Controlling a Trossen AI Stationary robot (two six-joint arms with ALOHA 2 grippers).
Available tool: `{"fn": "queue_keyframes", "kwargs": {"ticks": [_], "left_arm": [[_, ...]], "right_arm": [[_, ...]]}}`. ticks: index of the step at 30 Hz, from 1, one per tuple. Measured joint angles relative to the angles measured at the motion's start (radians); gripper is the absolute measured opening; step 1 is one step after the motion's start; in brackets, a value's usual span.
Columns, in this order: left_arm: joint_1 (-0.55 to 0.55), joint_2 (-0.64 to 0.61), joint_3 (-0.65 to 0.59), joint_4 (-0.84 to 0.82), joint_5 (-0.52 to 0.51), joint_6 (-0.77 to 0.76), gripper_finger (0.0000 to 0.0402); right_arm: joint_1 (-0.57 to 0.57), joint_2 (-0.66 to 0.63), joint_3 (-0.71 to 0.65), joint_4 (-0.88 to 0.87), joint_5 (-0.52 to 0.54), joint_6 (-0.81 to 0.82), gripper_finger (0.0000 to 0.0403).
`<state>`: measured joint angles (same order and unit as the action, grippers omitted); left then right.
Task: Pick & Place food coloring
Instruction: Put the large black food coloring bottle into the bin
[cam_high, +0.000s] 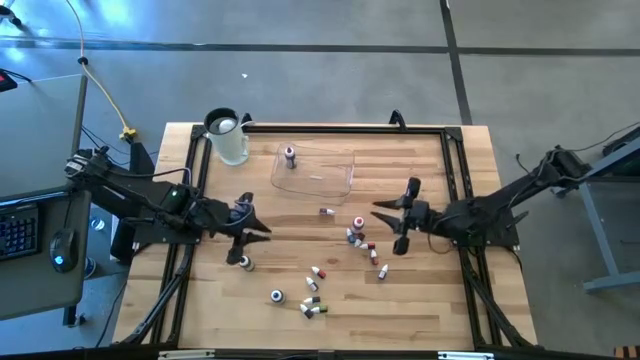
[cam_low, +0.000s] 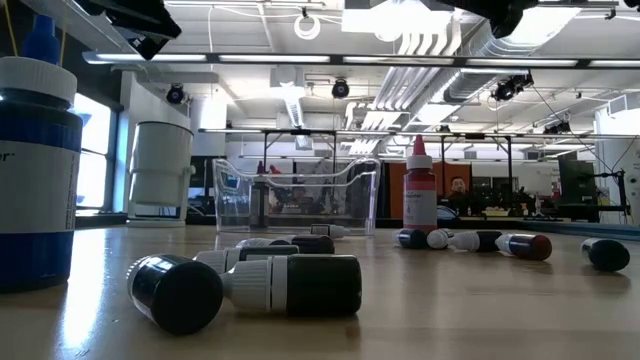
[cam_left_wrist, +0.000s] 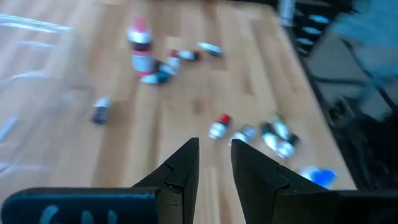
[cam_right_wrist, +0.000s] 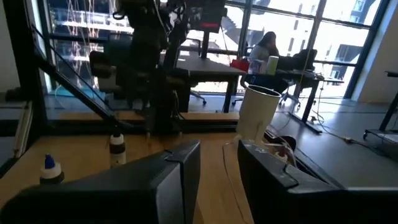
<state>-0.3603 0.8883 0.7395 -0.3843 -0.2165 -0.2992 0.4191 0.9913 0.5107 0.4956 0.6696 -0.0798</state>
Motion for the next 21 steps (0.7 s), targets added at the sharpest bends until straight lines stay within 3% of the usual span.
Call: {"fn": "queue_keyframes", "kwargs": {"ticks": [4,8,12,17,21], "left_arm": [[0.0,0.013,0.0,0.0,-0.03,-0.02,0.0092],[0.0,0.011,0.0,0.021,-0.002,-0.02,0.0101],[0.0,0.028,0.0,0.035,0.003,0.006,0.0131],[0.0,0.044,0.0,0.045,-0.004,0.032,0.018],[0.0,0.044,0.0,0.038,0.029,0.033,0.0196]], "right_arm": [[0.0,0.044,0.005,-0.007,0.006,-0.094,0.0101],[0.0,0.049,0.005,-0.004,0.096,-0.209,0.0101],[0.0,0.049,0.005,-0.005,0.173,-0.205,0.0101],[-0.016,0.049,0.005,-0.006,0.025,-0.081,0.0101],[-0.049,0.055,0.005,-0.033,-0.092,-0.019,0.0113]]}}
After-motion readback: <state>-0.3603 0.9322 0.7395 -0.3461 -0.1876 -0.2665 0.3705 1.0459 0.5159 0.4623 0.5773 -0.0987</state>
